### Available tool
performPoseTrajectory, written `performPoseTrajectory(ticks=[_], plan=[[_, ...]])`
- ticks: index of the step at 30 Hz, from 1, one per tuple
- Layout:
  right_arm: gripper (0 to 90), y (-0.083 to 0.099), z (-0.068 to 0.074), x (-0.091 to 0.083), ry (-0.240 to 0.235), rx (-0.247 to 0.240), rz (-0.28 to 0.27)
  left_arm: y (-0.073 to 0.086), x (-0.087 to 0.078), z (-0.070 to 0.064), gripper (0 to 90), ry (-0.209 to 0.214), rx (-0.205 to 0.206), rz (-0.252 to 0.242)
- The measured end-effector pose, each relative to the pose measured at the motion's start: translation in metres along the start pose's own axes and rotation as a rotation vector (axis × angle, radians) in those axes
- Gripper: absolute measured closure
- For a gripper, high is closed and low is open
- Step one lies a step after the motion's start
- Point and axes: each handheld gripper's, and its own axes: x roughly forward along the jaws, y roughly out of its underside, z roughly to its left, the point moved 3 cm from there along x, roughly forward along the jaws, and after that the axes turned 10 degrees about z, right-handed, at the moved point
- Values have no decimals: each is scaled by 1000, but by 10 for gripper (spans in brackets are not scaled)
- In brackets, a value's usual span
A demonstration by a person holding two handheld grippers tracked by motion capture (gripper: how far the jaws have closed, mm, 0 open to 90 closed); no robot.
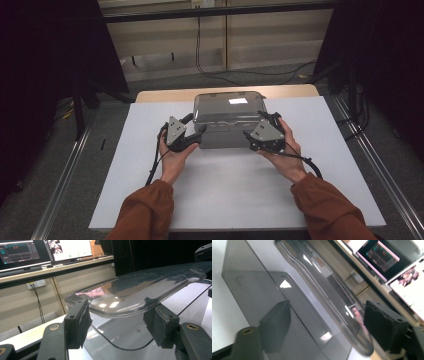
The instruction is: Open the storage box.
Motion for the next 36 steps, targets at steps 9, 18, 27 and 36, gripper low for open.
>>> performPoseTrajectory(ticks=[9, 18, 27, 36], plan=[[176, 15, -19, -4, -65, 225, -48, 0, 1, 0, 381, 1, -13, -4], [183, 24, -25, 4, -103, 294, -72, 0, 2, 0, 380, -6, -15, 4], [303, 25, -34, 2, -54, 283, -120, -3, -1, 3, 381, -17, -8, -11], [385, 21, -38, 9, -71, 305, -148, -10, 4, 7, 375, -15, -37, -12]])
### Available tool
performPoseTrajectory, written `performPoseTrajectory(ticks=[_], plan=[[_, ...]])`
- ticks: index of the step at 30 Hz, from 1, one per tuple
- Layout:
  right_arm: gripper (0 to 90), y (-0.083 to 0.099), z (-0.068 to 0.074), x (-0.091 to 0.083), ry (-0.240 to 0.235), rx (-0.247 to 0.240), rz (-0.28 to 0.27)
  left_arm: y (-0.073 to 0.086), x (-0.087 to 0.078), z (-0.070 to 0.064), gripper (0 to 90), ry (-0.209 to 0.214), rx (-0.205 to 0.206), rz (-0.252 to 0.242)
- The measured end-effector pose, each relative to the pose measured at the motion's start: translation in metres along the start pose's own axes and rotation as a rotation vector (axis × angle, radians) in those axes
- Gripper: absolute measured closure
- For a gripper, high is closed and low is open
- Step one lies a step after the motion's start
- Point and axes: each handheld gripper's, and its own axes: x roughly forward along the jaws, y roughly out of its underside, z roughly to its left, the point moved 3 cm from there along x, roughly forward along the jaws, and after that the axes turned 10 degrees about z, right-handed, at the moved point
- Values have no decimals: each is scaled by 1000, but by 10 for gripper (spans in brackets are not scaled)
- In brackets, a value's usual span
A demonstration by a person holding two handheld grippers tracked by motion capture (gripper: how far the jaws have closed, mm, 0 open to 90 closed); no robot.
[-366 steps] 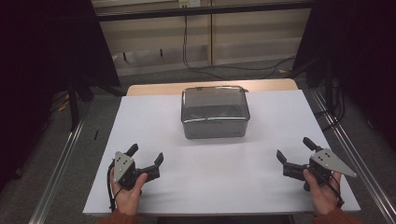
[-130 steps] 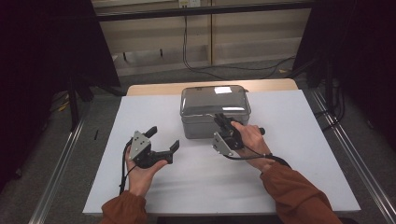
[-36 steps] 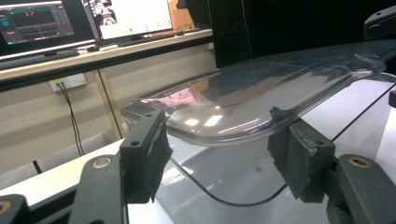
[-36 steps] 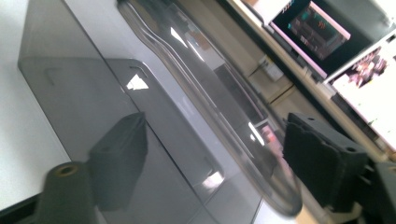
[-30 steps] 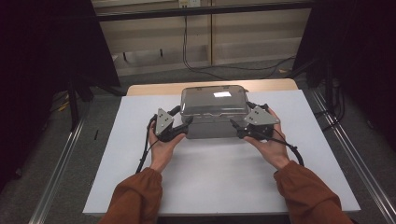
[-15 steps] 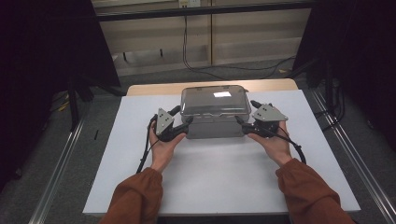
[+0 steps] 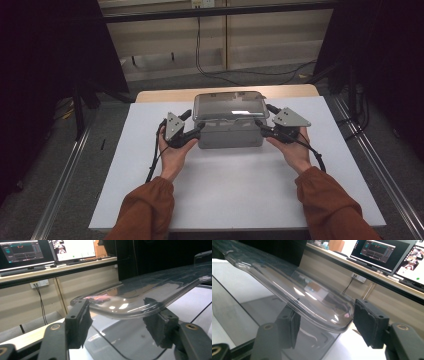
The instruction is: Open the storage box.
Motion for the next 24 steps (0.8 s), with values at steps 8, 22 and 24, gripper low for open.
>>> performPoseTrajectory(ticks=[8, 22, 24], plan=[[378, -7, -4, 1, -9, 24, -21, -5, 2, 3, 379, -6, 8, -8], [370, -17, -13, 7, -38, 69, -48, -15, 10, 14, 404, 15, 27, -21], [370, -18, -14, 8, -39, 75, -52, -15, 10, 14, 401, 17, 32, -17]])
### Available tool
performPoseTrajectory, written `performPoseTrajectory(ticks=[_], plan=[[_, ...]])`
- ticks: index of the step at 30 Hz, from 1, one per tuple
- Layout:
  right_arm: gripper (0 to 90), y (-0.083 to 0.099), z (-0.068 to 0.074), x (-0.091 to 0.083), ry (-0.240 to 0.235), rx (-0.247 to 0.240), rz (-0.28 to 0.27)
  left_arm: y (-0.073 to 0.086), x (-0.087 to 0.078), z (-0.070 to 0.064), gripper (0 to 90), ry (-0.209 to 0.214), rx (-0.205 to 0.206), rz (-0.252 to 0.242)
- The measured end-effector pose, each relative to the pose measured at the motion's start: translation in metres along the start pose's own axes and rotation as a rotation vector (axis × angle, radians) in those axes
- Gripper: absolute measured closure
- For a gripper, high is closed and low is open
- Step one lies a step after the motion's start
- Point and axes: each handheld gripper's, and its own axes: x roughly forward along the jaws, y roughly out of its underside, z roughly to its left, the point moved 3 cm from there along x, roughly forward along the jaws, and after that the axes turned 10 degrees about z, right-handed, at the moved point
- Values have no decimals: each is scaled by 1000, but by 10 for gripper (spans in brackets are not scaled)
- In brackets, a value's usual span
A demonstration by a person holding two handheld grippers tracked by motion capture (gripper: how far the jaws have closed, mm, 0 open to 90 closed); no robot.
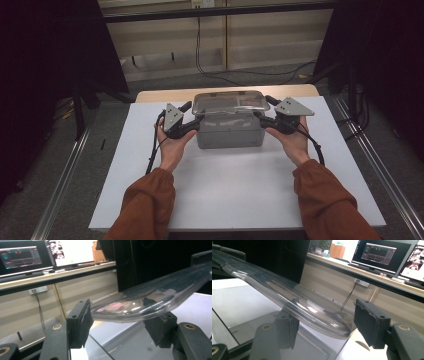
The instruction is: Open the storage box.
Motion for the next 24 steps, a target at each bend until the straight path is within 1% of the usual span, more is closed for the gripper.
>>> performPoseTrajectory(ticks=[1, 7, 9, 10, 11, 13, 14, 16, 19, 20, 21, 24], plan=[[370, 0, 0, 0, 0, 0, 0, 0, 1, 0, 401, -10, 6, 5], [368, -2, -1, 1, -1, 4, -4, -5, 5, 4, 405, -17, -3, 3], [335, -3, -4, 1, -13, 30, 1, -7, 6, 4, 407, -14, -6, 2], [319, -4, -5, 2, -15, 35, 6, -7, 6, 4, 411, -6, -24, -4], [319, -4, -5, 2, -15, 35, 6, -7, 6, 4, 422, -6, -24, -4], [312, -6, -7, 2, -4, 43, -8, -6, 8, 5, 431, -8, -21, 2], [312, -7, -7, 2, -1, 42, -7, -6, 9, 5, 433, -7, -34, -5], [315, -8, -9, 2, 12, 46, -19, -6, 10, 7, 445, -6, -39, -6], [328, -10, -10, 3, 9, 49, -20, -8, 10, 9, 463, -10, -40, -4], [335, -11, -10, 4, 9, 43, -21, -10, 10, 11, 464, -10, -31, -3], [340, -12, -10, 4, 6, 45, -24, -10, 10, 11, 470, -10, -31, -3], [368, -13, -11, 5, -4, 50, -31, -15, 10, 11, 483, -19, -10, 0]])
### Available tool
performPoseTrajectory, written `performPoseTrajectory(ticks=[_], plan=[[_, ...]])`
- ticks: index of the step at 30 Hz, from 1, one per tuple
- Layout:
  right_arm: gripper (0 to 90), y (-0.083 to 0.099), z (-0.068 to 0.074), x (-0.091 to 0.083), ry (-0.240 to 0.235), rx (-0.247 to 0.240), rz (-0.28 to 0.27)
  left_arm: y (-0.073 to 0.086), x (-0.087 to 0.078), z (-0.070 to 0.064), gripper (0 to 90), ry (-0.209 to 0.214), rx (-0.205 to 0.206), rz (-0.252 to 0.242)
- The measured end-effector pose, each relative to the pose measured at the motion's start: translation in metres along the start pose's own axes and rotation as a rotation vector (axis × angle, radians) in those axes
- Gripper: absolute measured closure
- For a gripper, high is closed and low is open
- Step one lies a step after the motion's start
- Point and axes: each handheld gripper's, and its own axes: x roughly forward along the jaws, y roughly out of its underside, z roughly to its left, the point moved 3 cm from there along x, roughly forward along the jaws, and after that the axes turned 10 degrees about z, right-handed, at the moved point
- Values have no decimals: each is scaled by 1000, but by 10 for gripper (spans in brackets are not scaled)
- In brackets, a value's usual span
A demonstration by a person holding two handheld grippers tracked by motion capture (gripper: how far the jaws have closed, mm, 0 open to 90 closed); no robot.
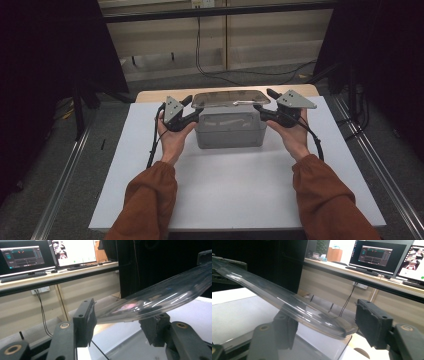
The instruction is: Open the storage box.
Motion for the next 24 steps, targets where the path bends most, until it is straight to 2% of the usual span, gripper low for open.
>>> performPoseTrajectory(ticks=[4, 5, 10, 13, 17, 18, 21, 24], plan=[[378, 0, -1, 0, -6, 6, -1, 0, 1, 2, 484, -12, -2, 5], [377, 1, -2, 0, -4, 16, -6, 1, 2, 3, 479, -9, -25, 3], [373, 2, -1, 2, 6, 17, 2, 2, 4, 2, 505, -7, -17, 6], [430, 2, -4, 3, 6, 25, -7, -2, 4, 6, 513, -3, -43, -3], [482, -1, -8, 4, -20, 31, -6, -4, 6, 7, 518, 1, -24, -7], [488, -4, -9, 4, -21, 28, 2, -5, 6, 7, 546, 9, -20, -13], [501, -5, -10, 5, -26, 26, 4, -6, 7, 8, 553, 11, -31, -16], [512, -4, -11, 7, -26, 35, 0, -7, 7, 10, 554, 8, -19, 1]])
